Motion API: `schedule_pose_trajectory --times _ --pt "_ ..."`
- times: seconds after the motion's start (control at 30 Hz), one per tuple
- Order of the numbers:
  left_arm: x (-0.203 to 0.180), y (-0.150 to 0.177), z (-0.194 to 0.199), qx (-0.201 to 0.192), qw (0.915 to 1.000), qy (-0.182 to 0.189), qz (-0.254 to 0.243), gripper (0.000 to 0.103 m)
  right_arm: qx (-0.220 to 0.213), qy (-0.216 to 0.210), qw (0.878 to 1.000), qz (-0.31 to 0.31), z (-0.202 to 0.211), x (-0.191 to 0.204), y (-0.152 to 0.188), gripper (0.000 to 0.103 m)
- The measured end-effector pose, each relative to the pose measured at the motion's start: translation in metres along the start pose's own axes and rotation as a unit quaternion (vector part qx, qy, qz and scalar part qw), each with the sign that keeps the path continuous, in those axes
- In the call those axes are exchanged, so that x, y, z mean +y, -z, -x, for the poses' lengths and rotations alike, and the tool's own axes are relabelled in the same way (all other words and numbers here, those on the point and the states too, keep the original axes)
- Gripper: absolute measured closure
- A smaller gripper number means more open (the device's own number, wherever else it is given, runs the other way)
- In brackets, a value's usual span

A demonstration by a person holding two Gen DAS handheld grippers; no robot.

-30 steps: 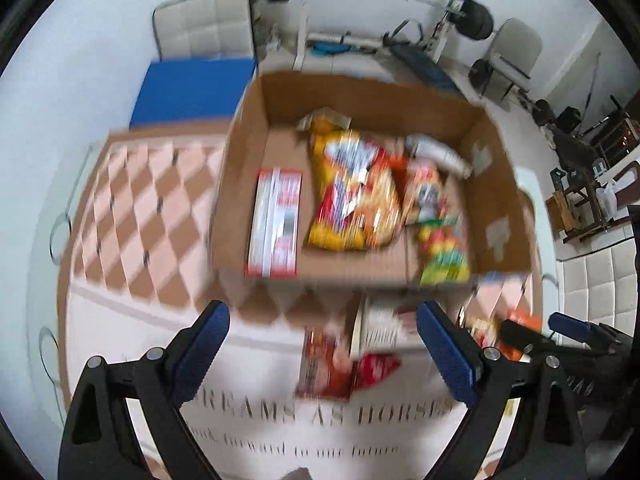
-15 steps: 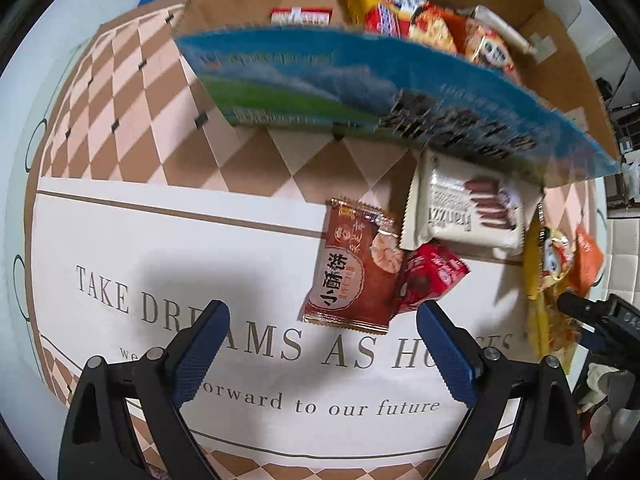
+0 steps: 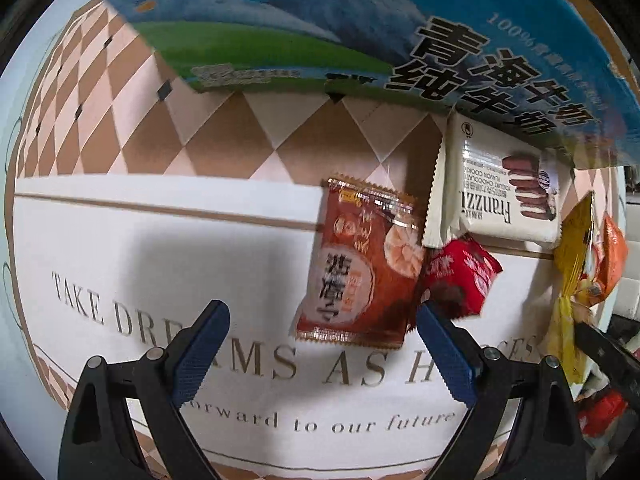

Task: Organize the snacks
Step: 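Grasp brown shrimp cracker packet with left tool while right tool grasps yellow cracker bag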

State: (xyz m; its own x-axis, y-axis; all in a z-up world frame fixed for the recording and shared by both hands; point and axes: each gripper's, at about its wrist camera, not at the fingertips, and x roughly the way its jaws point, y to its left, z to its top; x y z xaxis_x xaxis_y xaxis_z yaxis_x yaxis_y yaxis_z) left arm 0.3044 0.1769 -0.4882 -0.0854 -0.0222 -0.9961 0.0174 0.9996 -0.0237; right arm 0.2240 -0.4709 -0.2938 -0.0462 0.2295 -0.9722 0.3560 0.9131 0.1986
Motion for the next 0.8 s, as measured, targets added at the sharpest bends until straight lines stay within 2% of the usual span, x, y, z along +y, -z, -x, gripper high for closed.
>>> schedule_pose_trajectory --times 0.1,0.23,0.33,0.43,0.5,0.8 --pt "-0.009 -0.009 -0.007 0.004 0.9998 -0.006 -0.019 0.007 -0.009 -0.003 1.0 0.022 0.009 0.013 0.005 0.035" --pt "-0.021 -0.018 -0.024 0.016 0.9984 -0.024 -0.048 0.007 -0.011 -0.02 1.0 0.006 0.017 0.011 0.003 0.035" --pt "-0.023 -0.021 -0.023 0.005 0.9984 -0.019 -0.053 0.009 -0.012 -0.022 1.0 0.004 0.021 0.009 0.002 0.035" --pt "-0.028 -0.023 -0.017 -0.009 0.9983 -0.018 -0.055 0.027 -0.012 -0.025 1.0 0.006 0.027 0.007 -0.009 0.035" --pt "-0.029 -0.02 -0.012 -0.012 0.998 -0.018 -0.059 0.049 -0.012 -0.027 1.0 0.007 0.03 0.007 -0.014 0.035" --pt "-0.023 0.013 -0.018 0.027 0.9989 -0.014 -0.034 0.049 0.0 -0.014 1.0 0.028 0.008 0.03 -0.005 0.035"
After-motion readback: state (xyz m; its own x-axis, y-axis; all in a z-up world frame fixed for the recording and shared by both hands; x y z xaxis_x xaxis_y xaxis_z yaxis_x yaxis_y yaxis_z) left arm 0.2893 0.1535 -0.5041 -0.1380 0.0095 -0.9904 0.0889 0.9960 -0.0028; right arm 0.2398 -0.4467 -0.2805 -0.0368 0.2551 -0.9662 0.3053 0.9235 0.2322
